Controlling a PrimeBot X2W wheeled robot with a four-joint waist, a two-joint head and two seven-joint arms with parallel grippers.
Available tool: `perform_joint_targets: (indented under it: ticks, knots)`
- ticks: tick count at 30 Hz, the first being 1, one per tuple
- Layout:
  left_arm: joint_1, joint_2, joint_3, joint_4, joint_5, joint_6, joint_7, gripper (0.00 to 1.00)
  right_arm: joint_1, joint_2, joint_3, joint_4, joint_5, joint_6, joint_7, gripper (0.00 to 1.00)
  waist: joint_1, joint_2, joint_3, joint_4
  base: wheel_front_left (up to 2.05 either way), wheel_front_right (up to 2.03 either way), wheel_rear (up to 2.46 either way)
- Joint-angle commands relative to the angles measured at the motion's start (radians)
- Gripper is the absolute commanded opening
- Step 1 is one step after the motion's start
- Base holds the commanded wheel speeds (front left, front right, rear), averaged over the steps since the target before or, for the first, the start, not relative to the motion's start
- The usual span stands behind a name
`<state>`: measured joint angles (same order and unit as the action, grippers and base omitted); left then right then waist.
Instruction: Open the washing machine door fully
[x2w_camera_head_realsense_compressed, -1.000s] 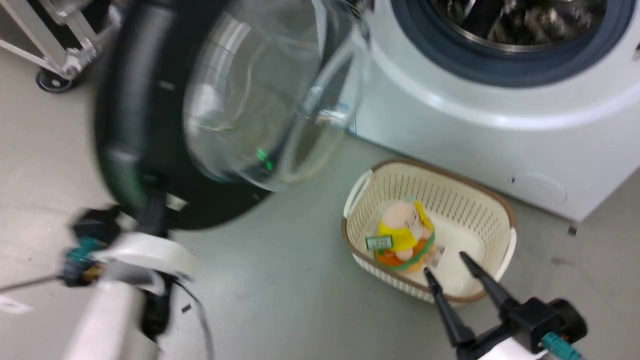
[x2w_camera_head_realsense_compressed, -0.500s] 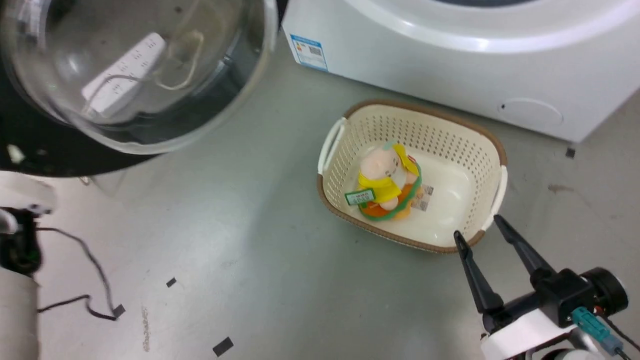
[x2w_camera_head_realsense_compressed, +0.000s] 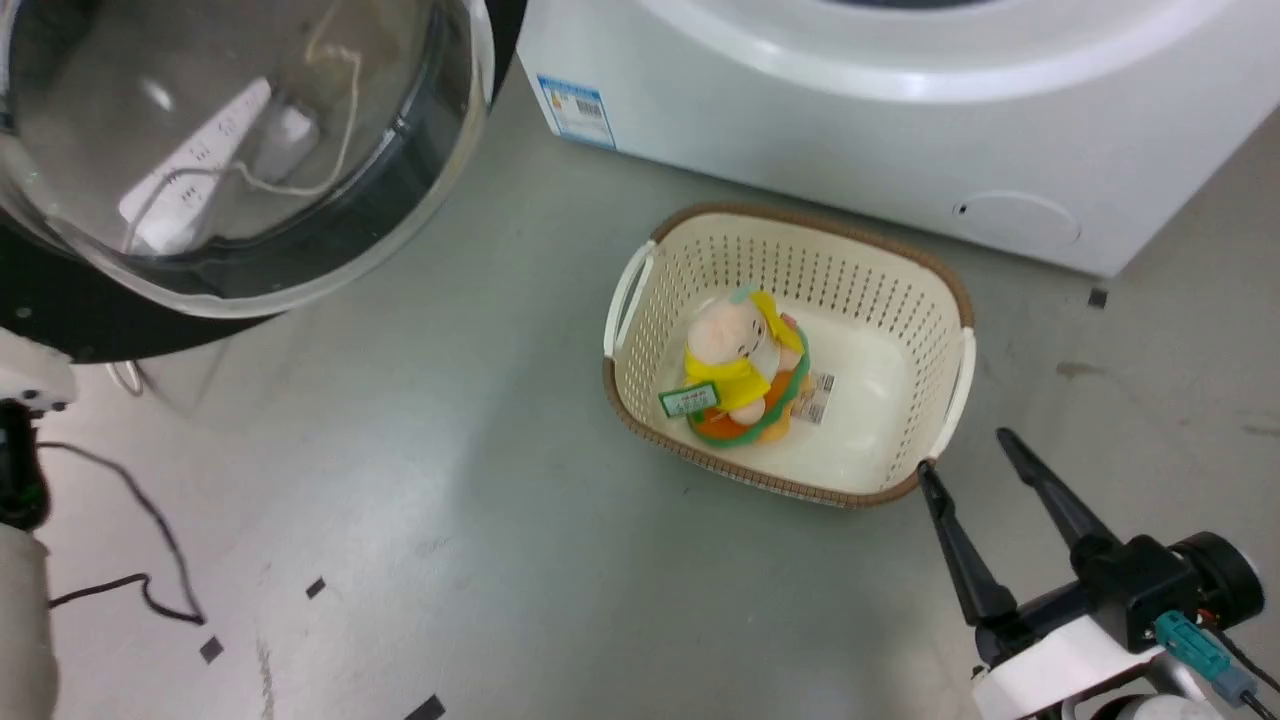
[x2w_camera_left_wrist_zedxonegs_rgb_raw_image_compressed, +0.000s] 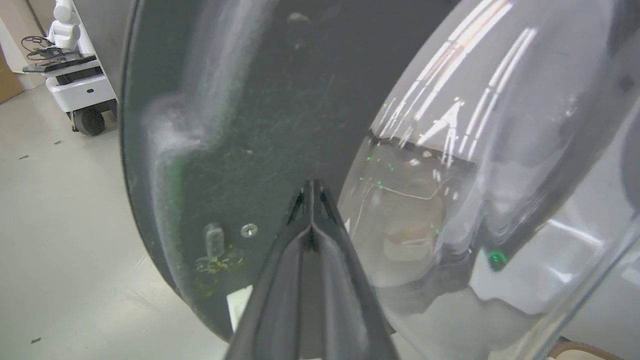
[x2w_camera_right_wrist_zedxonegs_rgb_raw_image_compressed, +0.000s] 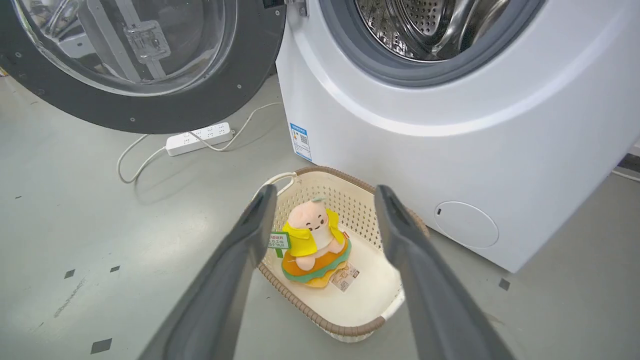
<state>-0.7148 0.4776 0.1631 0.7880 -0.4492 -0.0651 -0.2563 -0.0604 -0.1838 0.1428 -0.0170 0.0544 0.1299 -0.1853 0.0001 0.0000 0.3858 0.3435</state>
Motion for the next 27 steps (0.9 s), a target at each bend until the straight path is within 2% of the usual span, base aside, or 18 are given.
perform_joint_targets:
  ticks: [1, 7, 17, 21, 27]
  knots:
    - [0.027, -0.023, 0.007, -0.034, 0.022, -0.01, -0.005, 0.0, -0.007, 0.009, 0.0, 0.015, 0.006, 0.001, -0.015, 1.0, -0.0001, 0.0, -0.054, -0.006, 0.0, 0.0, 0.0]
    - [0.129, -0.098, -0.021, -0.164, 0.1, -0.035, -0.005, 0.0, 0.006, 0.041, -0.036, 0.057, 0.025, 0.001, -0.051, 1.0, -0.0001, 0.0, -0.197, -0.033, 0.0, 0.0, 0.0]
    - [0.386, -0.268, -0.093, -0.381, 0.129, -0.053, -0.005, 0.0, 0.027, 0.052, -0.101, 0.093, 0.037, 0.001, -0.075, 1.0, -0.0001, 0.0, -0.396, -0.146, 0.0, 0.0, 0.0]
    - [0.494, -0.325, -0.134, -0.433, 0.144, -0.045, -0.005, 0.0, 0.048, 0.072, -0.126, 0.072, 0.031, 0.001, -0.076, 1.0, -0.0001, 0.0, -0.424, -0.202, 0.0, 0.0, 0.0]
    - [0.608, -0.363, -0.156, -0.504, 0.179, -0.014, -0.005, 0.0, 0.085, 0.101, -0.151, 0.042, 0.025, 0.001, -0.076, 1.0, -0.0001, 0.0, -0.435, -0.272, 0.0, 0.0, 0.0]
